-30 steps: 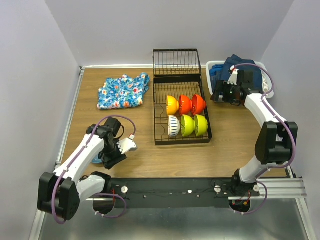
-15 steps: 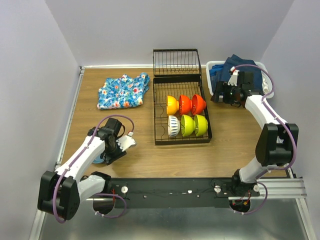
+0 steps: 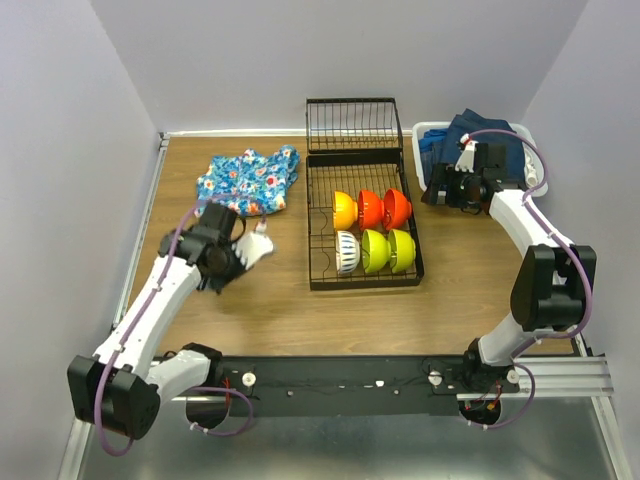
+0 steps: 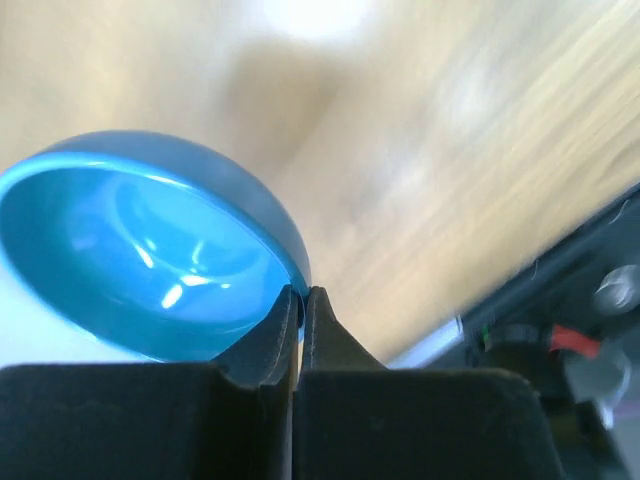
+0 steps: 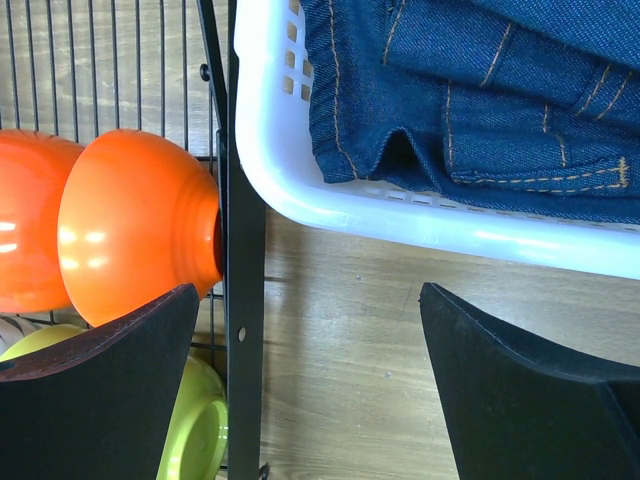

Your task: Load the bowls into the dish rack

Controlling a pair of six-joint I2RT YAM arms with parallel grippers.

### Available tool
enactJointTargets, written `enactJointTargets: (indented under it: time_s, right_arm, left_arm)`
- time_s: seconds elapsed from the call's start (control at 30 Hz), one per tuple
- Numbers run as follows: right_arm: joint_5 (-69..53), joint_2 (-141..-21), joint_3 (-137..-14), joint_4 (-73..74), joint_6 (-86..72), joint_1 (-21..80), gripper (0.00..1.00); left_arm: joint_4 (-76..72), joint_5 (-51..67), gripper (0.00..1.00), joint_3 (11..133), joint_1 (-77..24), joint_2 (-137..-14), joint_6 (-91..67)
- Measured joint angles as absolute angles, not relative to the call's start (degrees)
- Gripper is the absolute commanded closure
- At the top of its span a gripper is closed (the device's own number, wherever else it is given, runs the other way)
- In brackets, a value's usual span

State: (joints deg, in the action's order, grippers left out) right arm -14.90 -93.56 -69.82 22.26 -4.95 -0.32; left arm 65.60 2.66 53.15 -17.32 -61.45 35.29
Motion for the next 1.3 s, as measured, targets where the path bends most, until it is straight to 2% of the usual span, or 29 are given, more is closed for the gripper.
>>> enactJointTargets:
  time_s: [0.13, 0.2, 0.4, 0.5, 0.6, 0.8, 1.1, 1.2, 1.3]
  right_arm:
    - [-14.9, -93.56, -69.82, 22.28, -4.95, -0.32, 0.0]
    - [-14.85, -93.62, -69.87, 22.31, -4.91, -0.32, 0.0]
    - [-14.79, -94.11, -70.26, 22.46, -4.32, -0.32, 0.0]
    - [-14.5, -94.67, -71.61, 23.35, -3.9, -0.32, 0.0]
    - [-14.17, -95.48, -73.73, 24.23, -3.14, -0.32, 0.0]
    - [-13.04, -95.9, -75.09, 24.93, -1.98, -0.32, 0.0]
    - [-11.62, -95.68, -74.06, 25.78, -1.39, -0.32, 0.0]
    - [-11.57, -95.42, -73.49, 26.24, -1.41, -0.32, 0.0]
    - [-11.55, -95.39, -73.49, 26.63, -1.39, -0.32, 0.0]
  left_arm:
    - [62.5, 16.38, 1.0, 67.96, -17.37, -63.53, 33.71]
    - [58.26, 25.69, 1.0, 70.39, -17.37, -64.97, 31.62]
    - [39.51, 50.22, 1.0, 64.29, -17.37, -72.44, 17.23]
    - [30.63, 56.73, 1.0, 60.58, -16.62, -76.23, 10.35]
    - [15.7, 64.86, 1.0, 56.51, -15.53, -80.16, -1.96]
    - [-5.06, 71.09, 1.0, 52.64, -15.0, -85.89, -19.97]
    - [-55.05, 73.6, 1.0, 38.98, -14.83, -95.26, -58.54]
    - [-61.67, 73.58, 1.0, 37.69, -14.59, -97.95, -65.25]
    - [-61.82, 73.52, 1.0, 37.69, -14.5, -98.06, -65.91]
